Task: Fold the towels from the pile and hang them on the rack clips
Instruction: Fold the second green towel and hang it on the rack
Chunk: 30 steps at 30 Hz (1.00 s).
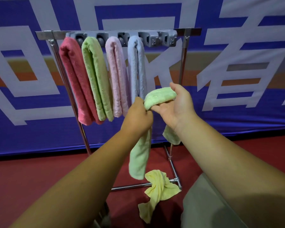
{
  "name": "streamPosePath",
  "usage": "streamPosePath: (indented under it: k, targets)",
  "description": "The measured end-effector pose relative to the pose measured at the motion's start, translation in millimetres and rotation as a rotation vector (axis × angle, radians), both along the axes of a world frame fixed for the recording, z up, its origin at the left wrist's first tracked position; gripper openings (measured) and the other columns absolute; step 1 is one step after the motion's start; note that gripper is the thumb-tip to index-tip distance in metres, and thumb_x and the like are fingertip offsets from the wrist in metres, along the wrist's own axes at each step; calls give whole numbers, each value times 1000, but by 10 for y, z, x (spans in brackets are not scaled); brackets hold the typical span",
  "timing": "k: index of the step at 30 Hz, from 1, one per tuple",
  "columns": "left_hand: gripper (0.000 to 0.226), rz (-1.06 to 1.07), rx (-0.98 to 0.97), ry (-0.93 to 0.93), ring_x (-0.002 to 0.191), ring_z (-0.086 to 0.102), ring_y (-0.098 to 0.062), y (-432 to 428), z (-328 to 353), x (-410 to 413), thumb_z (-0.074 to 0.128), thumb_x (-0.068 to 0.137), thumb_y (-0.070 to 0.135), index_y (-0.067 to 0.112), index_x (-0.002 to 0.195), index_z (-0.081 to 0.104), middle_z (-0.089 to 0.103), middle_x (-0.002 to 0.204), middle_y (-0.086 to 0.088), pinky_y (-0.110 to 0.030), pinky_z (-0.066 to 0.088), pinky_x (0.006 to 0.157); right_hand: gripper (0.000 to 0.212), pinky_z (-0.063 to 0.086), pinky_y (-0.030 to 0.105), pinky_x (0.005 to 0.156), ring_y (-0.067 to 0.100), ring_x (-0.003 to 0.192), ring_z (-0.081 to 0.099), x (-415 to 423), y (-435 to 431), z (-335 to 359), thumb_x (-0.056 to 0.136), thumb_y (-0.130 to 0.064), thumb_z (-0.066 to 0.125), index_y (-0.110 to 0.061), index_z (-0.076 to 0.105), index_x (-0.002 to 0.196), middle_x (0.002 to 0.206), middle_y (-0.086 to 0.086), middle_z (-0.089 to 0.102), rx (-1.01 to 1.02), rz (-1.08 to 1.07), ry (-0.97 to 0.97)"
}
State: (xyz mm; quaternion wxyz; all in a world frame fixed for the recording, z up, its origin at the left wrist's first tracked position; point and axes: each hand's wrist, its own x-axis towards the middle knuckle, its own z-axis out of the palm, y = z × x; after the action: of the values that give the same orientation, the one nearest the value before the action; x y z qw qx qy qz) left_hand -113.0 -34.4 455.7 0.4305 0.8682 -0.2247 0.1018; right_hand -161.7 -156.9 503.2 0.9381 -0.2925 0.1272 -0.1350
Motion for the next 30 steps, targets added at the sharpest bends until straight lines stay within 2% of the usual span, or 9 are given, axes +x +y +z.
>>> streamPosePath:
  k: [3, 7, 9, 14, 17, 20, 22, 26, 30]
  targets:
    - [11, -60, 32, -68, 76, 62, -23, -60, -88, -20, 57, 100, 17, 14, 103, 46, 61, 88, -5, -39, 42, 57, 55, 44, 77, 113, 54, 134, 59, -39, -19, -17, 105, -23, 67, -6, 47, 153, 146, 27, 56, 54, -13, -14]
    - [15, 61, 70, -129, 78, 62, -27, -44, -82, 12, 57, 107, 26, 13, 102, 50, 63, 90, -6, -45, 49, 59, 57, 50, 80, 103, 54, 133, 60, -68, -63, -22, 102, -21, 70, -11, 48, 153, 147, 26, 55, 85, -34, -44]
    - [9, 106, 116, -154, 77, 60, -27, -3, -38, 46, 57, 103, 18, 15, 100, 49, 61, 89, -4, -42, 44, 56, 56, 54, 78, 98, 54, 130, 62, -84, -83, -24, 101, -17, 69, -11, 48, 153, 147, 26, 56, 85, -52, -45]
    - [10, 174, 153, -208, 74, 59, -23, 30, 205, 88, 54, 99, 10, 18, 103, 49, 60, 89, 0, -37, 37, 56, 53, 53, 72, 105, 51, 124, 66, -153, -128, -122, 105, 1, 42, -7, 44, 157, 154, 22, 52, 101, -75, -24]
    - [19, 159, 125, -232, 82, 62, -24, -9, 408, 79, 55, 96, 9, 18, 113, 55, 63, 99, 2, -41, 50, 64, 49, 61, 61, 94, 41, 102, 75, -211, -94, -249, 101, 13, 29, -6, 54, 139, 137, 19, 57, 44, -107, 54]
    - [21, 116, 118, -260, 90, 63, -28, -76, 591, 41, 52, 96, 7, 16, 114, 55, 61, 107, -2, -48, 54, 74, 37, 69, 48, 70, 32, 93, 83, -206, -80, -439, 106, 10, 38, -5, 57, 135, 134, 23, 64, -10, -80, 141]
    - [20, 100, 164, -289, 93, 62, -34, -117, 695, 14, 49, 97, 6, 14, 115, 53, 59, 113, -7, -52, 53, 76, 12, 68, 41, 58, 28, 92, 79, -234, -73, -469, 113, -9, 53, -7, 62, 121, 122, 20, 68, -112, 51, 277]
    - [23, 81, 254, -349, 94, 60, -39, -138, 870, 1, 47, 95, 1, 12, 115, 50, 56, 115, -11, -55, 52, 77, 35, 65, 35, 51, 24, 90, 75, -282, -139, -372, 105, -40, 72, -9, 64, 117, 107, 11, 71, -350, 324, 512]
    - [31, 56, 285, -363, 98, 61, -39, -121, 1014, 47, 48, 92, -3, 11, 120, 53, 55, 121, -12, -58, 54, 79, 62, 54, 32, 53, 20, 69, 65, -94, -266, -231, 87, -62, 83, -10, 59, 109, 90, 4, 62, -1169, 127, 643]
